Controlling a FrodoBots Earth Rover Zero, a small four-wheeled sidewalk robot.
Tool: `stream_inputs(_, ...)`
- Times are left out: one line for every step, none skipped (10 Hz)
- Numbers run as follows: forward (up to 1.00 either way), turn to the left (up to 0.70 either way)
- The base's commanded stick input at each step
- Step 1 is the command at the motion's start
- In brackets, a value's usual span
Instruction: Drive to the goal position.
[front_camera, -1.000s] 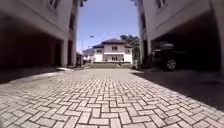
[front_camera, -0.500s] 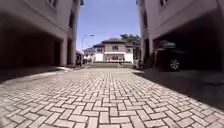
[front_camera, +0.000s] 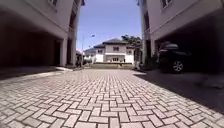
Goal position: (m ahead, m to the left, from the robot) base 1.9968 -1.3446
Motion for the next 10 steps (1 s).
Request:
stream_inputs(0.5,0.0)
stream_inputs(0.5,0.0)
stream_inputs(0.5,0.0)
stream_inputs(0.5,0.0)
stream_inputs(0.5,0.0)
stream_inputs(0.5,-0.02)
stream_inputs(0.5,-0.05)
stream_inputs(0.5,-0.42)
stream_inputs(0.5,0.0)
stream_inputs(0.5,0.0)
